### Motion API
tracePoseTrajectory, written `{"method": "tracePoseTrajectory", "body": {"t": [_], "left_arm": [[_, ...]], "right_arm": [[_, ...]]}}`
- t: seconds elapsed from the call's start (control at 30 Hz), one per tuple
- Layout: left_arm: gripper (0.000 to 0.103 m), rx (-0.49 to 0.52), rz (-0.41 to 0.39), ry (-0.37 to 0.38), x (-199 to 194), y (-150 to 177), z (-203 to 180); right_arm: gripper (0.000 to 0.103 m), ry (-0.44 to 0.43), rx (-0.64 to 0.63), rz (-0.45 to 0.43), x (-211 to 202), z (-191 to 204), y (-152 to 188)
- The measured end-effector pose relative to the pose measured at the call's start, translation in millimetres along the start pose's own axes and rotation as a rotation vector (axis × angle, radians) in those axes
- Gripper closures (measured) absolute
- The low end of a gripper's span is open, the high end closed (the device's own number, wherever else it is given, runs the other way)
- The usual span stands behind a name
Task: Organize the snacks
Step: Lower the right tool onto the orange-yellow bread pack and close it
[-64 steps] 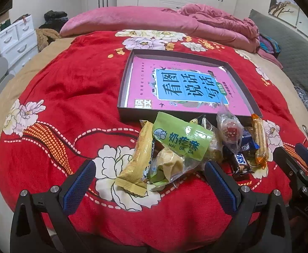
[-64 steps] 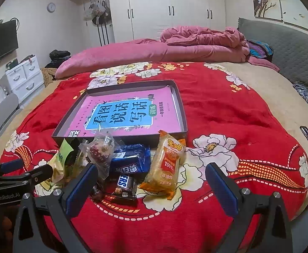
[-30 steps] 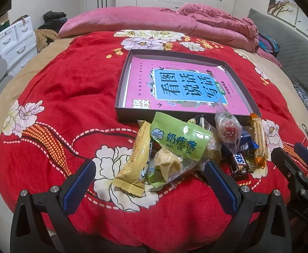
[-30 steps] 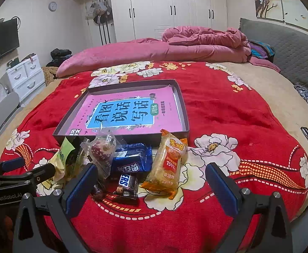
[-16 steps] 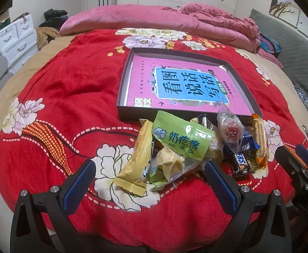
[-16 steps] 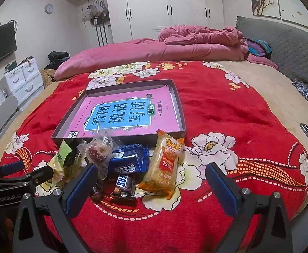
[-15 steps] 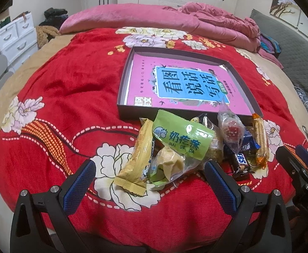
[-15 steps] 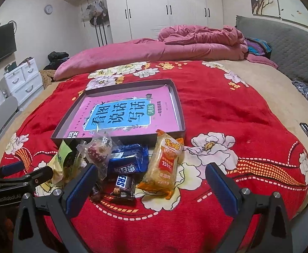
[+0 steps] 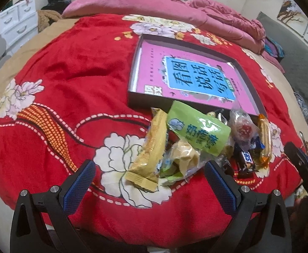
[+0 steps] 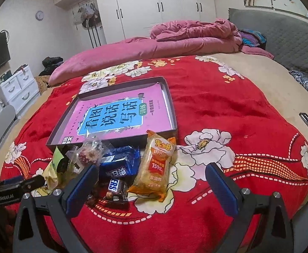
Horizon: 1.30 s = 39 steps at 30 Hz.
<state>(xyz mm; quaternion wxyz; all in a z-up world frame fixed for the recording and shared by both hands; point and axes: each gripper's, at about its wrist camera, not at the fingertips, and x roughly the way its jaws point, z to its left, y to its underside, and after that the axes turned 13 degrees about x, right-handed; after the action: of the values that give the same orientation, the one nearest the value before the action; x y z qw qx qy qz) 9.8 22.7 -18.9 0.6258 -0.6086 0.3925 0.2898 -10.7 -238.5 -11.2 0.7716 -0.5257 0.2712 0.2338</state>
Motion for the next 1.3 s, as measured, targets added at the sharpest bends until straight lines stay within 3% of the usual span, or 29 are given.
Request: {"method": "tracePoseTrajectory", "body": {"t": [0.2,0.47,0.6,0.67,0.77,0.83,0.97,1.03,1.3], "left_arm": [[0.001,0.055,0.015,0.032,5.6,0.4,-13.8],[0.009,0.082,0.036,0.074,14.4,-0.9,-23.5],[0.022,0.074,0.035,0.09,17.1,-2.6,-22.7],[0.022,0.071,0.038,0.098,18.7,-3.6,-21.9],[0.031,0.069,0.041,0.106,20.5,-4.0,-21.4],[0.04,0.065,0.042,0.122,21.9,-4.3,-20.9],[0.043,0.072,0.035,0.131,22.8,-6.7,-22.8],[0.042,0.07,0.034,0.137,23.7,-7.9,-22.6],[0.055,0.016,0.036,0.197,28.4,-10.8,-13.2]], "right_arm": [[0.0,0.024,0.024,0.032,8.7,-7.4,-2.5],[0.0,0.033,0.053,0.06,19.4,-14.8,-7.6],[0.0,0.042,0.077,0.085,30.4,-20.3,-12.4],[0.001,0.039,0.081,0.103,35.6,-21.3,-13.0],[0.014,0.023,0.079,0.136,44.8,-20.2,-12.6],[0.03,0.0,0.07,0.161,49.6,-17.9,-11.0],[0.048,-0.04,0.052,0.201,55.7,-13.4,-7.0],[0.061,-0.064,0.054,0.215,59.1,-12.4,-6.5],[0.068,-0.138,0.095,0.234,62.5,-16.4,-10.6]]}}
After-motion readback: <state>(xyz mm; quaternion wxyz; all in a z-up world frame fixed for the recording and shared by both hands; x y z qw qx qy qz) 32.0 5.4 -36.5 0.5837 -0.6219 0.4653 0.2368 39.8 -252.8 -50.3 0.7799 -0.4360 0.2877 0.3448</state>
